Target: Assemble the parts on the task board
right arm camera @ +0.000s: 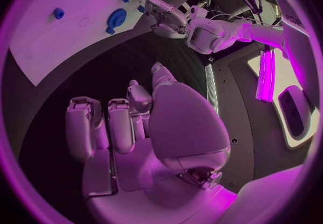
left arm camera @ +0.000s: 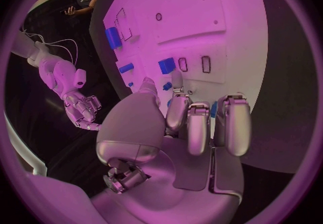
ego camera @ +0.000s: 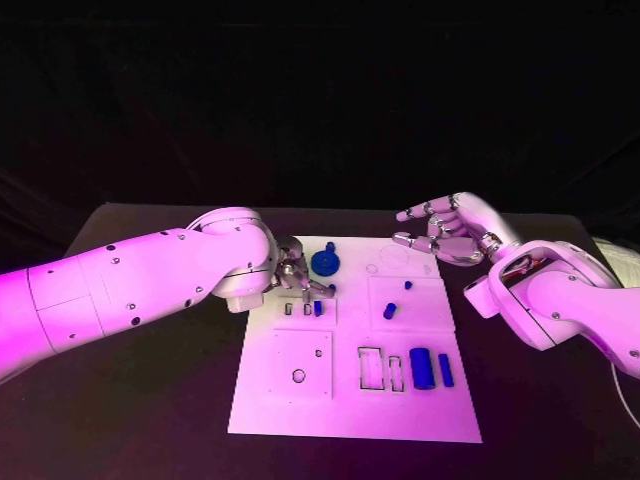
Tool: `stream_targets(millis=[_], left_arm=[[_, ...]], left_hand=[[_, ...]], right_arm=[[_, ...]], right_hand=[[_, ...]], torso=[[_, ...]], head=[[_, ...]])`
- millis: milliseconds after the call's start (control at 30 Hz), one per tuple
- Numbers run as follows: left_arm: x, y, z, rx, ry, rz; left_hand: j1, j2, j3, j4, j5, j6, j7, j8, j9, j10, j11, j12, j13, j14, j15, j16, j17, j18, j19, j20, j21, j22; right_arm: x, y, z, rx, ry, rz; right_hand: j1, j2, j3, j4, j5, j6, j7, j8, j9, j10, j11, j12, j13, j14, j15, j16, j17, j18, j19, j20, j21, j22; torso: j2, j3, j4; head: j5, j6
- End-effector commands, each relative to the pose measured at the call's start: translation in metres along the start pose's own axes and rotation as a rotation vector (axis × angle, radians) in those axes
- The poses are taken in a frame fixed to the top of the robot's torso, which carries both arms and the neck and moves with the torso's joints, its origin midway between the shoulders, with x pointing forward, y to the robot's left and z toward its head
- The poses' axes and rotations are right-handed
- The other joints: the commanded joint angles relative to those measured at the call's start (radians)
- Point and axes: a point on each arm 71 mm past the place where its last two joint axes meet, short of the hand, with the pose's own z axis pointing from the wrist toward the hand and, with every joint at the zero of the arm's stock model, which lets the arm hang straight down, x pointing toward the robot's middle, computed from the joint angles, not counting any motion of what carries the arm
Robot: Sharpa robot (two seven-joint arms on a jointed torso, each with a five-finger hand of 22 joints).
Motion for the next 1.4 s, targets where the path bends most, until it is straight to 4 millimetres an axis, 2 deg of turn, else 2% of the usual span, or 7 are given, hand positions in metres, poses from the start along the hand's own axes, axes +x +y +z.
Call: stream_targets(millis=[33, 500, 733, 1100, 1400], left_arm=[[0.002, 0.002, 0.001, -0.065, 0.033, 0.062], [0.007, -0.007, 0.004, -0.058, 0.044, 0.089], [0.008, -0.009, 0.006, -0.061, 0.054, 0.098], [0.009, -0.009, 0.008, -0.067, 0.065, 0.107], [0.009, -0.010, 0.009, -0.066, 0.068, 0.110]], left_hand=[[-0.006, 0.001, -0.007, -0.001, 0.000, -0.010, 0.000, 0.005, 0.002, -0.006, 0.000, -0.004, 0.000, 0.105, -0.009, 0.003, 0.263, -0.012, 0.029, -0.004, 0.003, 0.107], [0.010, 0.015, -0.010, -0.003, 0.008, -0.021, -0.001, 0.018, 0.023, -0.006, -0.001, -0.004, 0.000, 0.105, -0.010, 0.003, 0.263, -0.012, 0.029, -0.004, 0.003, 0.110], [0.048, 0.029, -0.002, -0.009, 0.020, -0.034, -0.001, 0.030, 0.047, -0.006, -0.001, -0.004, 0.002, 0.105, -0.010, 0.003, 0.263, -0.013, 0.030, -0.004, 0.004, 0.112], [0.081, 0.036, 0.010, -0.014, 0.026, -0.041, -0.003, 0.038, 0.065, -0.006, -0.002, -0.004, 0.002, 0.105, -0.011, 0.003, 0.263, -0.013, 0.032, -0.005, 0.005, 0.117], [0.121, 0.049, 0.036, -0.023, 0.028, -0.049, -0.006, 0.042, 0.080, -0.005, -0.005, -0.004, 0.004, 0.105, -0.013, 0.003, 0.263, -0.014, 0.032, -0.007, 0.006, 0.120]], right_arm=[[0.001, 0.002, 0.000, -0.002, -0.002, -0.018], [0.003, 0.003, 0.001, -0.004, 0.012, -0.027], [0.004, 0.002, 0.001, 0.007, 0.016, -0.036], [0.004, 0.001, 0.001, 0.020, 0.026, -0.042], [0.005, 0.000, 0.001, 0.023, 0.032, -0.044]], right_hand=[[0.006, 0.008, -0.003, -0.004, 0.005, 0.007, 0.001, 0.001, 0.000, -0.007, 0.000, -0.007, -0.001, 0.052, -0.005, -0.007, 0.018, 0.021, -0.007, -0.003, -0.004, 0.061], [0.015, 0.007, -0.005, -0.011, 0.011, 0.008, 0.001, 0.000, 0.000, -0.007, -0.001, -0.008, -0.003, 0.051, -0.006, -0.009, 0.015, 0.021, -0.008, -0.004, -0.006, 0.059], [0.021, 0.005, -0.007, -0.016, 0.014, 0.009, 0.000, 0.000, 0.000, -0.007, -0.001, -0.009, -0.006, 0.051, -0.006, -0.012, 0.012, 0.022, -0.010, -0.005, -0.009, 0.055], [0.023, 0.005, -0.007, -0.018, 0.015, 0.009, 0.000, 0.000, 0.000, -0.008, -0.001, -0.010, -0.006, 0.051, -0.007, -0.013, 0.012, 0.022, -0.011, -0.005, -0.009, 0.054], [0.024, 0.005, -0.007, -0.019, 0.016, 0.010, 0.000, 0.000, 0.000, -0.007, -0.001, -0.010, -0.006, 0.050, -0.007, -0.014, 0.009, 0.022, -0.012, -0.005, -0.010, 0.052]], torso=[[0.000, -0.0011, 0.0000], [0.000, -0.0014, 0.0007], [0.000, -0.0013, 0.0005], [0.000, -0.0008, -0.0009], [0.000, -0.0010, 0.0016]], head=[[0.001, -0.003], [0.005, -0.011], [0.006, -0.015], [0.005, -0.020], [0.003, -0.025]])
